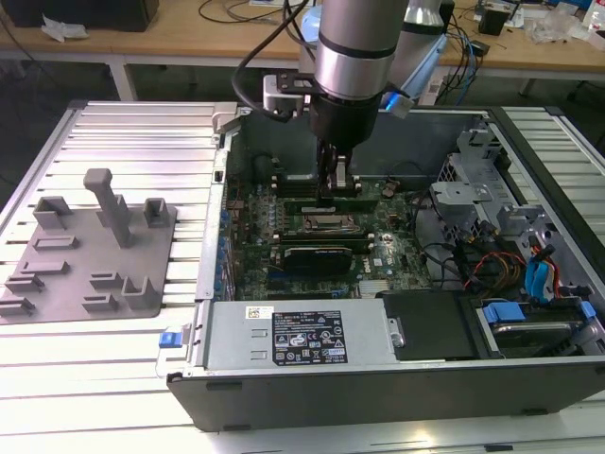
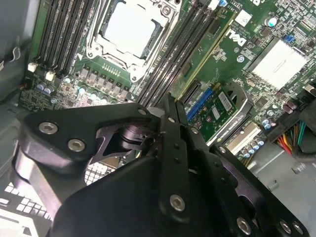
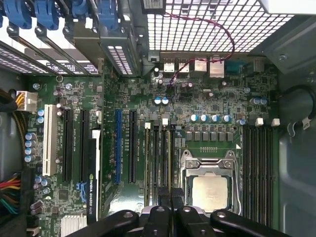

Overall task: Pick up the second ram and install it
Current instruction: 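Insert the second ram into the second slot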

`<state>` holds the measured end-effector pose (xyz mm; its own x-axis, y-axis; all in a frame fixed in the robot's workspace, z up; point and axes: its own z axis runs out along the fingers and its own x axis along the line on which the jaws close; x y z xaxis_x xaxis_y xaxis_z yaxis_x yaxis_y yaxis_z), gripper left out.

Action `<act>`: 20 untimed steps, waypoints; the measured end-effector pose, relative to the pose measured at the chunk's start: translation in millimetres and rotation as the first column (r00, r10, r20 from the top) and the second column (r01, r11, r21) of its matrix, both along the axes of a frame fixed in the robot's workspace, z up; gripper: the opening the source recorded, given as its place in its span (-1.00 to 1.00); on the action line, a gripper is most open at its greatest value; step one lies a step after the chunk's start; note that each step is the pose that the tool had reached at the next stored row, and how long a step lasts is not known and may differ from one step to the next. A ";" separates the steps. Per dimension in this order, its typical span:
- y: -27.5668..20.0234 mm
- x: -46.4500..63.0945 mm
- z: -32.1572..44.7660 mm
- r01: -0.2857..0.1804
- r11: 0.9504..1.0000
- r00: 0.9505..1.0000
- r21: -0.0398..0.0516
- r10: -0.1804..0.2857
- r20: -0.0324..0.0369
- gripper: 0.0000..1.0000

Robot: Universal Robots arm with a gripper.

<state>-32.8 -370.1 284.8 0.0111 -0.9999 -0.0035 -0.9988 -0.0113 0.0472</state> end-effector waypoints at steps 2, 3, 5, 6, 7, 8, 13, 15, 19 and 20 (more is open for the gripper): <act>0.0 0.0 -0.7 0.000 1.000 1.000 0.000 0.000 0.000 -0.81; 0.0 0.0 -1.7 0.000 1.000 1.000 0.000 0.000 0.000 -0.81; 0.0 0.0 -3.8 0.000 1.000 1.000 0.000 0.000 0.000 -0.81; 0.0 0.0 -4.7 0.000 1.000 1.000 0.000 0.000 0.000 -0.81; 0.0 0.0 -6.1 0.000 1.000 1.000 0.000 0.000 0.000 -0.81; 0.0 0.0 -7.3 0.000 1.000 1.000 0.000 0.000 0.000 -0.81; 0.0 0.0 -13.1 0.000 1.000 1.000 0.000 0.000 0.000 -0.81; 0.0 0.0 -14.1 0.000 1.000 1.000 0.000 0.000 0.000 -0.81; 0.0 -0.9 -17.0 0.000 1.000 1.000 0.000 0.000 0.000 -0.81; 0.0 -1.4 -18.1 0.000 1.000 1.000 0.000 0.000 0.000 -0.81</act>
